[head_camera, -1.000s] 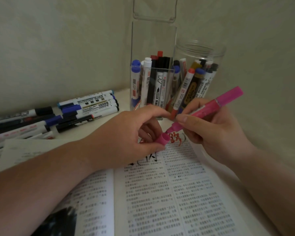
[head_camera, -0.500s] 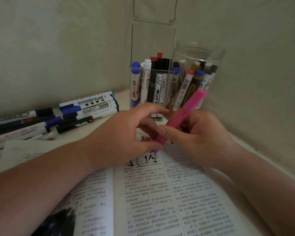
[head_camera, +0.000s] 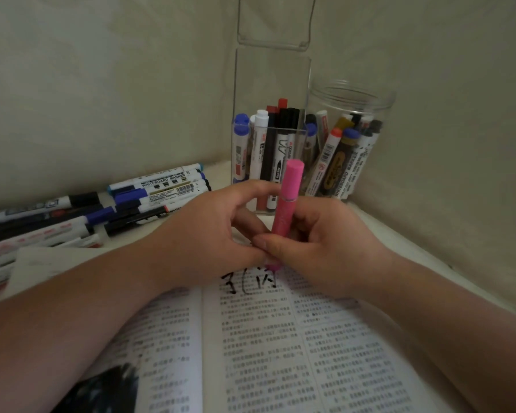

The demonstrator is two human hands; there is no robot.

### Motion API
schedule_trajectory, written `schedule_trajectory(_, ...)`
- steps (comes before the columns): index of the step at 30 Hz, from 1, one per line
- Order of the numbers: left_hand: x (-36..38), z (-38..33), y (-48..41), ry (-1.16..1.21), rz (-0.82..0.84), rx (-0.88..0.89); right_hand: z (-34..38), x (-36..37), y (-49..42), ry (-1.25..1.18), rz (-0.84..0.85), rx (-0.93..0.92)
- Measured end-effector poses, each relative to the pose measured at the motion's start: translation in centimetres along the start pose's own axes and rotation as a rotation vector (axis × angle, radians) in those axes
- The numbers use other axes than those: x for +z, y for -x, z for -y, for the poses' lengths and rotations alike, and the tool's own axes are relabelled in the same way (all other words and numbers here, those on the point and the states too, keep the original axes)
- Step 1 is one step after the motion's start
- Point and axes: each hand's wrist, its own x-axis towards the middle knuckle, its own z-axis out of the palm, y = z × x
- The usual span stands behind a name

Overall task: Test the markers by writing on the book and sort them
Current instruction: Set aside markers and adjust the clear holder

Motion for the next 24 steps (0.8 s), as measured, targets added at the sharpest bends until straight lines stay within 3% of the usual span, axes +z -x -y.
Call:
schedule_trajectory(6,-0.3,1.0,0.0,-0.157,0.020,0.124,-0.7,0.7,0.6,0.009,0.019,-0.033)
schedule_trajectory(11,-0.5,0.6,-0.4,0.279,-0.102,0.196,-1.0,0.9,0.9,0.186,0.070,-0.167)
schedule_trajectory(14,-0.7,-0.4,-0.7,0.338,-0.226,0.202,-1.2,0.1,0.9,0.157,0.063,-0.085)
schedule_trajectory(17,-0.7,-0.1,-0.9,0.349,-0.263,0.143,-1.9,-1.6,1.0,-0.285,0.093,0.049)
schedule_trajectory(20,-0.3,0.4,-0.8,0.191,-0.164,0.085,-3.0,-3.6,0.8,-0.705,0.084,0.008)
schedule_trajectory(24,1.0,0.1,-0.5,-0.145,0.039,0.058,-3.5,-3.2,0.6,-0.857,-0.005,-0.068)
